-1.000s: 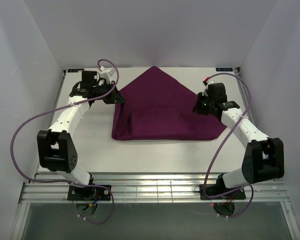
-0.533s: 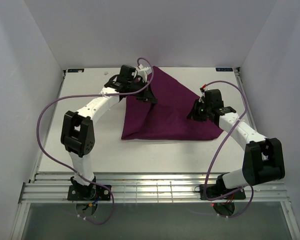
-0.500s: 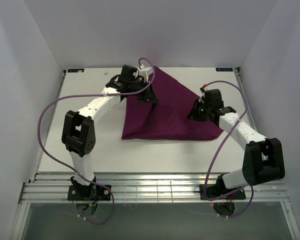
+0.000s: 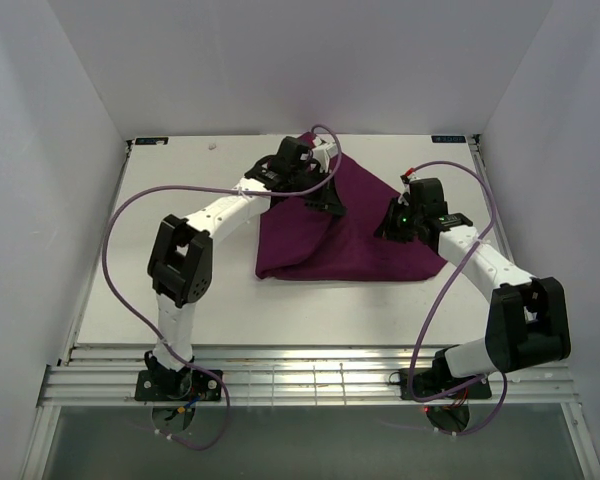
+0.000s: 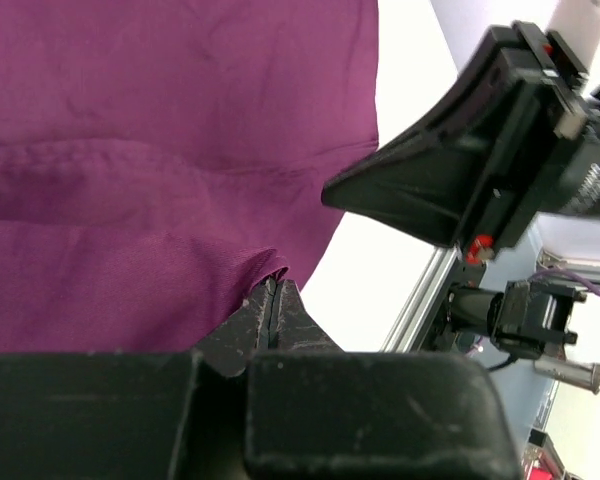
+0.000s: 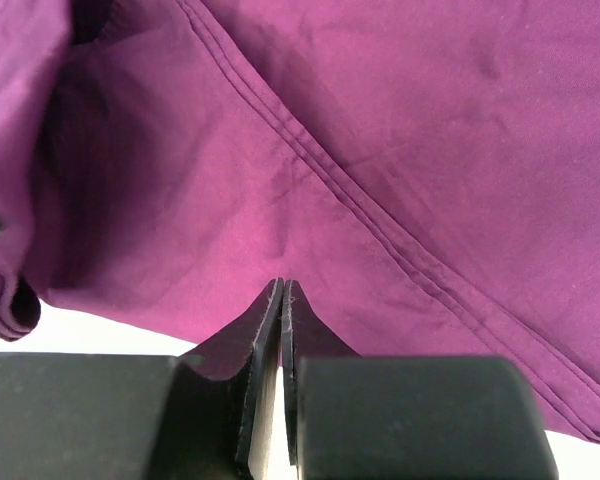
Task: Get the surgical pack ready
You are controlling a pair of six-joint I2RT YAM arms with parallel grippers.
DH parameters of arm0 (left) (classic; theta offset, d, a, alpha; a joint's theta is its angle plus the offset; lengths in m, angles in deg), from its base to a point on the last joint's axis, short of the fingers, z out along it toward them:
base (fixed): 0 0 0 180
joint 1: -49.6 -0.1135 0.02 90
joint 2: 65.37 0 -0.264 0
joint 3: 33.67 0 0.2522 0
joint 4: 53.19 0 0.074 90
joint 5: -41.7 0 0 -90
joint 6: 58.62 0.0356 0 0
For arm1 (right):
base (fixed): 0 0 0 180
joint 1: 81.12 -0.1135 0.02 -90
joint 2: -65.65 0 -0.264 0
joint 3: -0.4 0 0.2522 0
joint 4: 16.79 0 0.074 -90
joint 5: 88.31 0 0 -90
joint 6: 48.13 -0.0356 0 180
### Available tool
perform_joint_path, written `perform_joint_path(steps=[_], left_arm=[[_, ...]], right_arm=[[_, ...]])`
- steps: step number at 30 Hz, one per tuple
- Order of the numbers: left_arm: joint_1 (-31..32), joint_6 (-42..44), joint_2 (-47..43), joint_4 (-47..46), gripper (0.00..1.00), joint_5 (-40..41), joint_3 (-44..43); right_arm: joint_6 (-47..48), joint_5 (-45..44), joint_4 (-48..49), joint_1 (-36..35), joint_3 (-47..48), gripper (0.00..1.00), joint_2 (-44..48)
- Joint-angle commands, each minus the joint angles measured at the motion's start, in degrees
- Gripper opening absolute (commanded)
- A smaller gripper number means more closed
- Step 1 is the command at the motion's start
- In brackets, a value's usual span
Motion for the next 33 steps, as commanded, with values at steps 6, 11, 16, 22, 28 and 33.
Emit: perform_joint_path(steps=[6,11,16,22,28,33], left_arm=[[2.37,-3.75,4.53,-5.68,0.0,1.77,-7.38],[3.59,-3.05,8.22,-5.95,0.0,2.13,-9.58],[3.86,-1.12,8.4,-7.53,0.17,1.43,-3.44],[3.86,1.87,8.31,-9.47,0.57,-1.56,-2.54],[3.77,4.07,5.95,-6.06,0.78,-2.71,-9.3],[2.28,9.24,0.07,0.89,0.77,-3.32,-12.13]], right_arm=[[0.74,-1.87,1.03,0.24,1.35,0.09,4.02],[0.3,-1.08,1.21,0.5,1.0,0.1,4.37],[-0.93,0.68,1.99,0.5,-0.05,0.14,3.06],[-1.89,1.83,4.11,0.5,-0.15,0.36,2.09],[-5.58,1.2,4.11,1.47,1.26,0.42,0.25],[-5.86,5.33,5.42,1.82,4.16,0.4,-3.0]])
